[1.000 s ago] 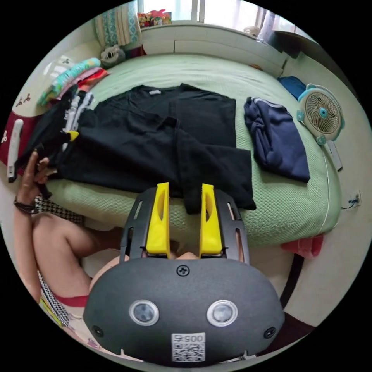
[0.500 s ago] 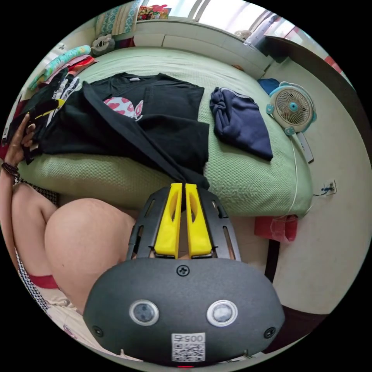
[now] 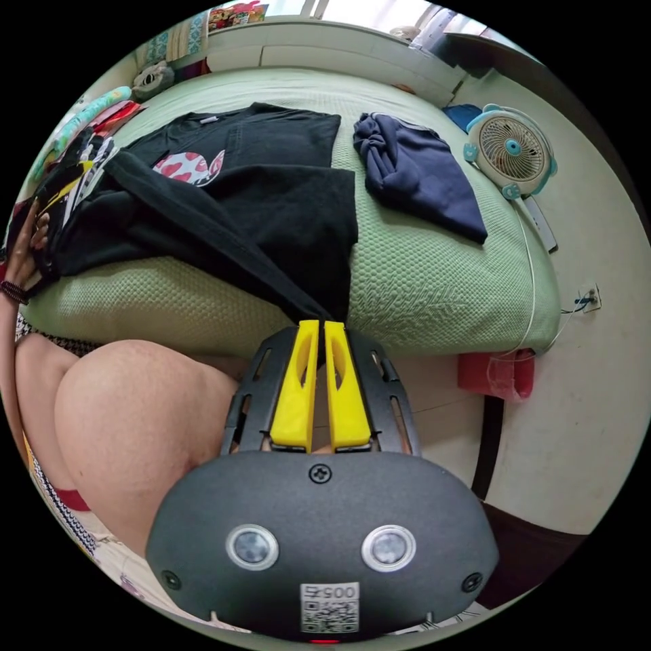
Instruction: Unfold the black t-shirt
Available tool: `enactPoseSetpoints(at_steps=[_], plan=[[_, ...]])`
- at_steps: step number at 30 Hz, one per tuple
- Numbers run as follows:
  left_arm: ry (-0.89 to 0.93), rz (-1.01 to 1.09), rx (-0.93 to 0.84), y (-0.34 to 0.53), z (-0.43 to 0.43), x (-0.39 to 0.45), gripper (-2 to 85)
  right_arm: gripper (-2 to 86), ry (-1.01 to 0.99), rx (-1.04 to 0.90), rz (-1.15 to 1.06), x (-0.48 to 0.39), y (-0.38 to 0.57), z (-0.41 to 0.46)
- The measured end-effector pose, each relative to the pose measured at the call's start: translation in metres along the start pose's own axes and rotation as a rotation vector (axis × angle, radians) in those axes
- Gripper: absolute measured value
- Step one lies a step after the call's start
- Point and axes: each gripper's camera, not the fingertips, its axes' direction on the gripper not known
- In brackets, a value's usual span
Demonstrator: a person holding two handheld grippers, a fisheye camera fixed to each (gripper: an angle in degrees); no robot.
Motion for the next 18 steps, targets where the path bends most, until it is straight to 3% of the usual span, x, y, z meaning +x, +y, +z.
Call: enactPoseSetpoints(at_steps=[8, 18], plan=[[-0.051, 0.097, -0.043, -0.002, 0.006, 0.021, 14.5, -1.4, 0.04, -0.029, -0.035, -0.005, 0.014, -0.006], [0.01, -0.039, -0.137, 0.008, -0.016, 0.032, 5.3, -1.4, 0.06, -0.029, -0.036, -0.002, 0.044, -0.023]])
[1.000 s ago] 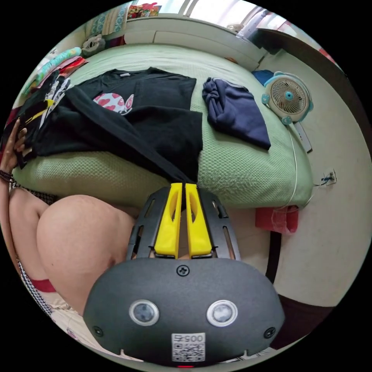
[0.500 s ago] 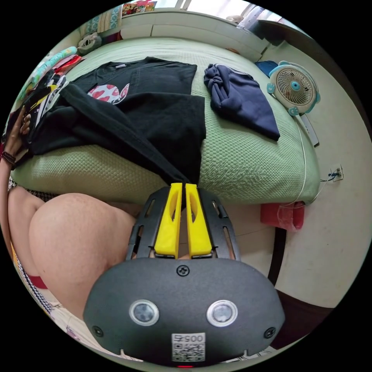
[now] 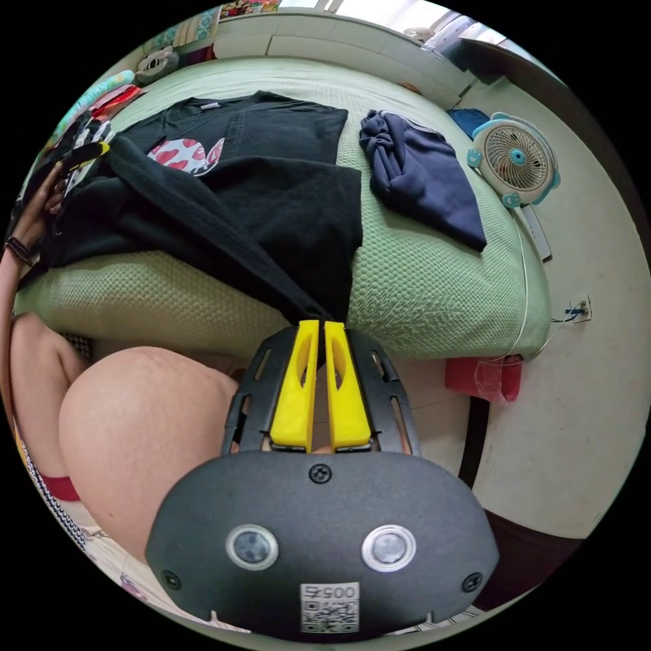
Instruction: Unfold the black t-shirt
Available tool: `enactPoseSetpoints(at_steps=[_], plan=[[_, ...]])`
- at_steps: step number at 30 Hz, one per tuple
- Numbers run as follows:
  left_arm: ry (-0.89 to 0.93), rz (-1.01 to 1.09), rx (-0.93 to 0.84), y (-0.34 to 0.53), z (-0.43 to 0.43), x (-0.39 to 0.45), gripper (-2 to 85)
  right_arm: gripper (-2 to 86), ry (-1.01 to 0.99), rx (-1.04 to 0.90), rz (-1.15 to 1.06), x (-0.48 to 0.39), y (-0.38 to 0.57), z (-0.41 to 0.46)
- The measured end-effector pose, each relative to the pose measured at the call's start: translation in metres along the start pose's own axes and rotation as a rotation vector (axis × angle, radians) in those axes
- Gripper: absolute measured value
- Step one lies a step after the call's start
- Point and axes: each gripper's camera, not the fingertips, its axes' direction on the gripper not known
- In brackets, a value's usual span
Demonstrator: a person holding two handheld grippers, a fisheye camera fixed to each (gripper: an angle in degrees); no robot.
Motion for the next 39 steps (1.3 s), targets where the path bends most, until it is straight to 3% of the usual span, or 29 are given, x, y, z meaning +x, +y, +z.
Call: enactPoseSetpoints(at_steps=[14, 26, 39], plan=[[-0.036, 0.158, 0.011, 0.072, -0.103, 0.033, 1.3, -1.4, -0.067, 0.111, 0.042, 0.024, 0.08, -0.05], [-0.126, 0.218, 0.05, 0.148, -0.27, 0.033, 1.0, -1.4, -0.12, 0.29, 0.076, 0.062, 0.154, -0.128], [-0.016, 0.238, 0.14, 0.243, -0.425, 0.024, 1.0, -1.3, -0.093, 0.474, 0.038, 0.101, 0.229, -0.222]])
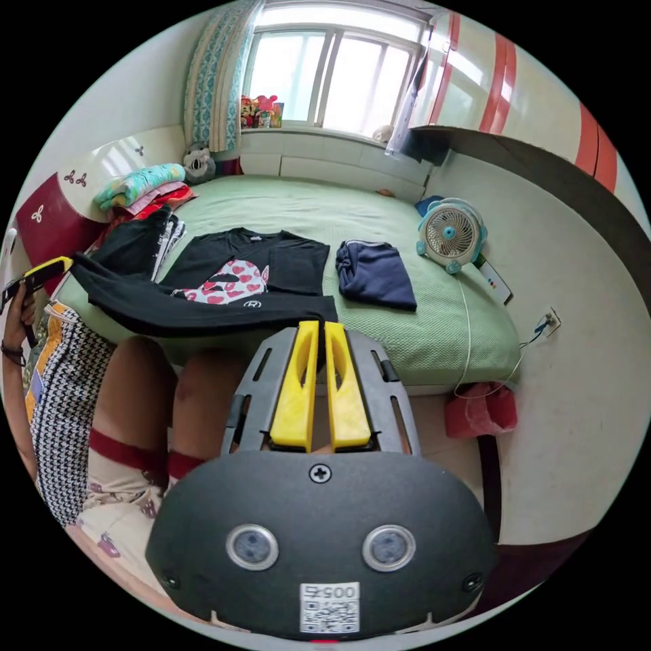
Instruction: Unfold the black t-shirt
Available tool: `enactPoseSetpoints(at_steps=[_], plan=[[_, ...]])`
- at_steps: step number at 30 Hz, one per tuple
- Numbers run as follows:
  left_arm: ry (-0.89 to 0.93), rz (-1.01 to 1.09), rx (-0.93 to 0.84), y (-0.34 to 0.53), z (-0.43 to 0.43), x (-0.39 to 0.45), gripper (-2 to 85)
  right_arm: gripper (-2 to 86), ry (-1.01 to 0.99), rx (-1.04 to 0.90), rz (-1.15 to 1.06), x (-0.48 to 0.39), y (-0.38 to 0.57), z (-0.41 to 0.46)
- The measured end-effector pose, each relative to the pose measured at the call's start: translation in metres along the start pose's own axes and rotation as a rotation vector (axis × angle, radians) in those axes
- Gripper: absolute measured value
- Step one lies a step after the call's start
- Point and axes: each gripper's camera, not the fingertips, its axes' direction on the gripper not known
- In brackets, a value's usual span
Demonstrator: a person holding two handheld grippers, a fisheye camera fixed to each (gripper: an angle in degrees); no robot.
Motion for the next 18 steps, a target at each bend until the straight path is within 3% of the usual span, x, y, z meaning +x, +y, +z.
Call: enactPoseSetpoints(at_steps=[7, 15, 18], plan=[[0.006, -0.063, 0.007, 0.06, -0.057, 0.012, 1.2, -1.4, -0.075, -0.035, -0.004, 0.025, 0.021, -0.045], [0.054, -0.247, -0.197, 0.114, -0.04, -0.004, 3.9, -0.9, -0.117, -0.286, -0.099, 0.019, 0.054, -0.018], [-0.013, -0.272, -0.239, 0.115, -0.032, -0.014, 6.5, 2.6, -0.119, -0.411, -0.093, 0.02, 0.059, 0.009]])
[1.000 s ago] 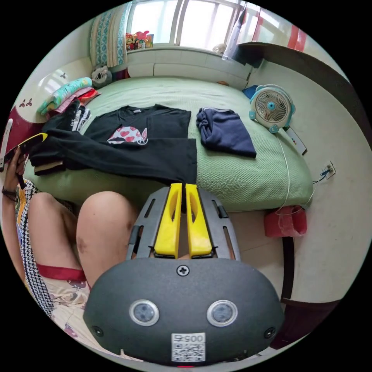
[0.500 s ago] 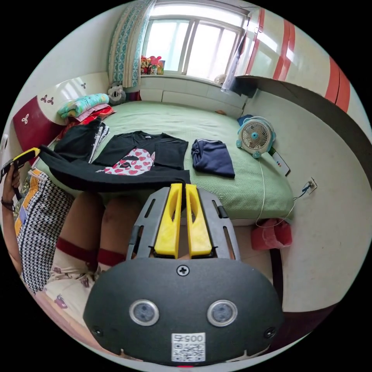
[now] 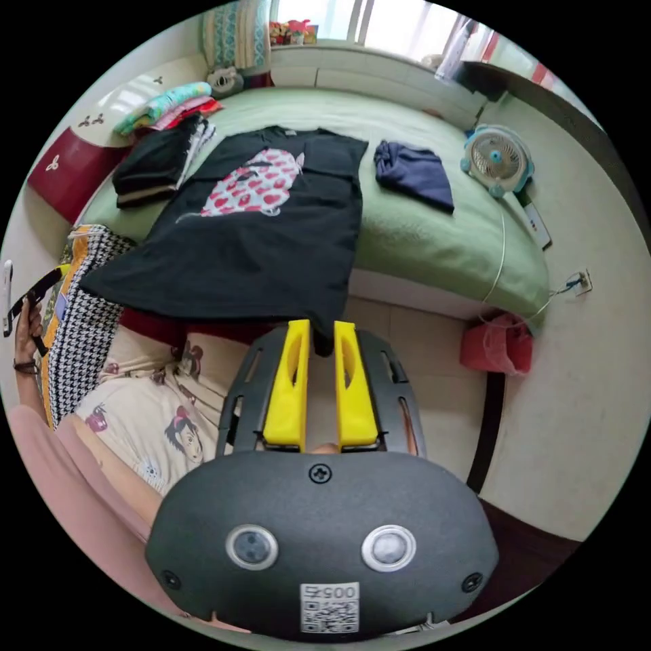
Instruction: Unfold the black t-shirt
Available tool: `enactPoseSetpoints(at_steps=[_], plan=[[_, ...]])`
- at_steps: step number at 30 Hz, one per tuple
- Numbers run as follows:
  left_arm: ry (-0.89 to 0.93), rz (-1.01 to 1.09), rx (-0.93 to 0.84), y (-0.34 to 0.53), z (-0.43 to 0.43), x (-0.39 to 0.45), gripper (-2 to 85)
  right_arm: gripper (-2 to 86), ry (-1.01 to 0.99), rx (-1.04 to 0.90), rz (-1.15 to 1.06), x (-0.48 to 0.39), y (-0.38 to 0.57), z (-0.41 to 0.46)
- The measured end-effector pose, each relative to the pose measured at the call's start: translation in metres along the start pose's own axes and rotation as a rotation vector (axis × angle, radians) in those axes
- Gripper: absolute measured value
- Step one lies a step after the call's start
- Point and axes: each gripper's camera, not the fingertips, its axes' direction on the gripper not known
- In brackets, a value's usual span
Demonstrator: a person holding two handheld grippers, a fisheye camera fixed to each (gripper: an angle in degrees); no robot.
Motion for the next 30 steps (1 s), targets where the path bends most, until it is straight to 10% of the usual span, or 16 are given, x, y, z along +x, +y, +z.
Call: enactPoseSetpoints(at_steps=[30], plan=[[0.04, 0.341, -0.075, -0.311, 0.31, 0.164, 13.2, 12.1, -0.025, 0.169, -0.051, -0.014, -0.389, 0.173]])
